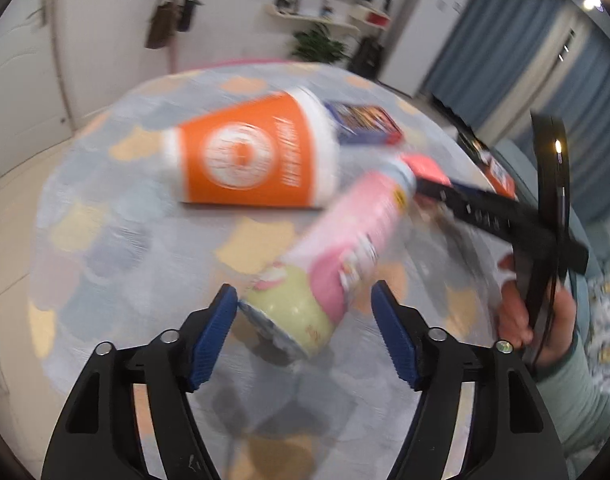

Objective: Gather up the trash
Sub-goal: 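Grasp the pink packet with the right tool while the left tool grasps the pink bottle, then carry both items over the blue basket and open both tools to drop them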

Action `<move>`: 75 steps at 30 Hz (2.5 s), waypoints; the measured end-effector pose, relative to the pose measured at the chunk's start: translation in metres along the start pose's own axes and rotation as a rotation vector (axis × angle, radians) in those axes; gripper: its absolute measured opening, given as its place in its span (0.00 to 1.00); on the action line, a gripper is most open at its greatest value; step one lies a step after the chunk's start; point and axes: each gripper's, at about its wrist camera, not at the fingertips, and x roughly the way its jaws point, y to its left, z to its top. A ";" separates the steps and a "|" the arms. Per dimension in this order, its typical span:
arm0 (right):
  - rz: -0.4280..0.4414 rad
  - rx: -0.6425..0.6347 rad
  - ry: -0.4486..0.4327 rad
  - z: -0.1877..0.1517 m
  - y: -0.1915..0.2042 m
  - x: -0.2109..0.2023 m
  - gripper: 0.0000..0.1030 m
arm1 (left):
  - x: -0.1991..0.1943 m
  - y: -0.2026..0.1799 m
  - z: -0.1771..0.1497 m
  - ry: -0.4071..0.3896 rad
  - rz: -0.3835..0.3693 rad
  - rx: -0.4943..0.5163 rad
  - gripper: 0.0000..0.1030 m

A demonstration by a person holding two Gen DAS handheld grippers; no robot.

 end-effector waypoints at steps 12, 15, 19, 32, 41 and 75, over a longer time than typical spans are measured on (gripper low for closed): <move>-0.027 -0.015 -0.052 -0.014 -0.036 -0.040 0.35 | 0.056 -0.058 0.014 0.076 0.022 0.053 0.67; -0.015 -0.017 -0.077 -0.015 -0.042 -0.053 0.35 | 0.059 -0.068 0.018 0.066 0.075 0.068 0.51; -0.011 -0.003 -0.122 -0.013 -0.052 -0.074 0.35 | 0.055 -0.079 0.023 0.038 0.052 0.050 0.46; -0.102 0.117 -0.310 0.012 -0.116 -0.145 0.35 | 0.027 -0.179 0.084 -0.207 -0.146 0.088 0.45; -0.228 0.325 -0.329 0.017 -0.204 -0.144 0.35 | 0.037 -0.254 0.132 -0.270 -0.209 0.169 0.45; -0.247 0.566 -0.062 -0.030 -0.321 -0.045 0.52 | 0.171 -0.303 0.162 -0.124 -0.262 0.137 0.55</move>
